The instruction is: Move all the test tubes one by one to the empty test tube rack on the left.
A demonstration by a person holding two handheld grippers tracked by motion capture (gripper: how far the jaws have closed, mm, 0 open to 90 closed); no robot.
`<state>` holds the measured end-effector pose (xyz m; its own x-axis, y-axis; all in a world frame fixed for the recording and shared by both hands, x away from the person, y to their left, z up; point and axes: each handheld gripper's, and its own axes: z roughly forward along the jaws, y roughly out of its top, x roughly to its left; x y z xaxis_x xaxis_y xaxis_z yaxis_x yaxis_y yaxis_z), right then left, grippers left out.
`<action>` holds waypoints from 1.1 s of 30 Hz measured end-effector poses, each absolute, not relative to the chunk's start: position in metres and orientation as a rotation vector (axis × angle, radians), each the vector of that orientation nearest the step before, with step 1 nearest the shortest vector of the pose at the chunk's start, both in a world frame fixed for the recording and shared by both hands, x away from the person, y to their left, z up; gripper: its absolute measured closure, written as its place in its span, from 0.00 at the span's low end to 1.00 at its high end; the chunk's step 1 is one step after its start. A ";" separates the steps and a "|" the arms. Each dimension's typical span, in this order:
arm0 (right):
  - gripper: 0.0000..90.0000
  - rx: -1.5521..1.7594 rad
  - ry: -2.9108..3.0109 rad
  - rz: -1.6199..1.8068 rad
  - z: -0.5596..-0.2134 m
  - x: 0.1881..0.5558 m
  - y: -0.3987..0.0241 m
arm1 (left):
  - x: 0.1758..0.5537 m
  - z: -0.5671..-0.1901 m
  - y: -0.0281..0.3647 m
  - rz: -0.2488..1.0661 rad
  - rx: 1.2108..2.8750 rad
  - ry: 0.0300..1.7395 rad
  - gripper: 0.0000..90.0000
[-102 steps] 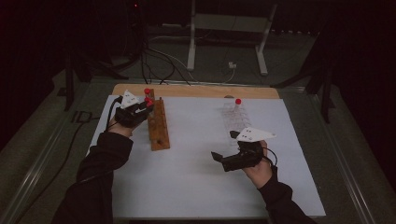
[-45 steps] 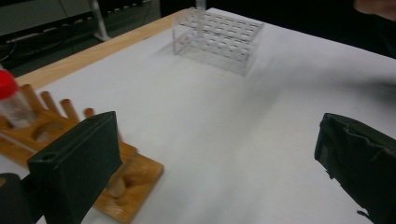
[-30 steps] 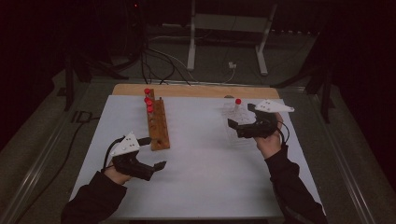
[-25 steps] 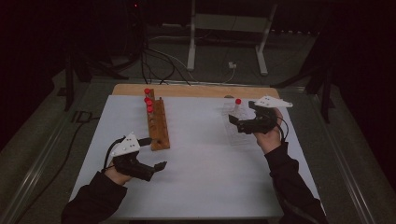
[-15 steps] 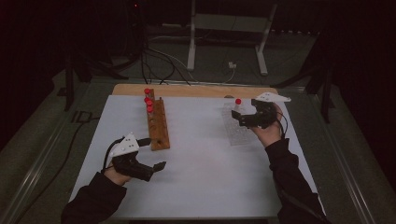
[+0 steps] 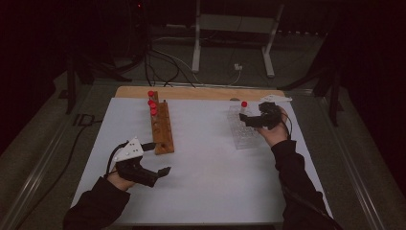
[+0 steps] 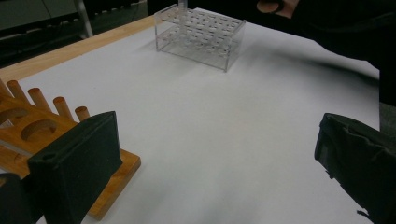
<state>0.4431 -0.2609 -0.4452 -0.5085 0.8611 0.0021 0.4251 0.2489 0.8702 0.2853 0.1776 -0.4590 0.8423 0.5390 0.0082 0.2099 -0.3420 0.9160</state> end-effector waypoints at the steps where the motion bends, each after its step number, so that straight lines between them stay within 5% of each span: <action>1: 0.12 1.179 2.038 1.186 -0.447 0.445 -0.261 | 0.285 -0.459 0.178 0.379 1.925 0.558 0.01; 18: 0.64 1.161 2.088 1.124 -0.460 0.470 -0.256 | 0.286 -0.460 0.178 0.371 1.931 0.548 0.01; 33: 0.83 1.190 2.130 1.099 -0.465 0.479 -0.250 | 0.286 -0.461 0.178 0.363 1.940 0.542 0.01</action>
<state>0.4793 -0.2503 -0.4649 -0.5191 0.8546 -0.0118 0.4856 0.3062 0.8188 0.2858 0.1776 -0.4613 0.8518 0.5238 0.0097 0.2087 -0.3563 0.9108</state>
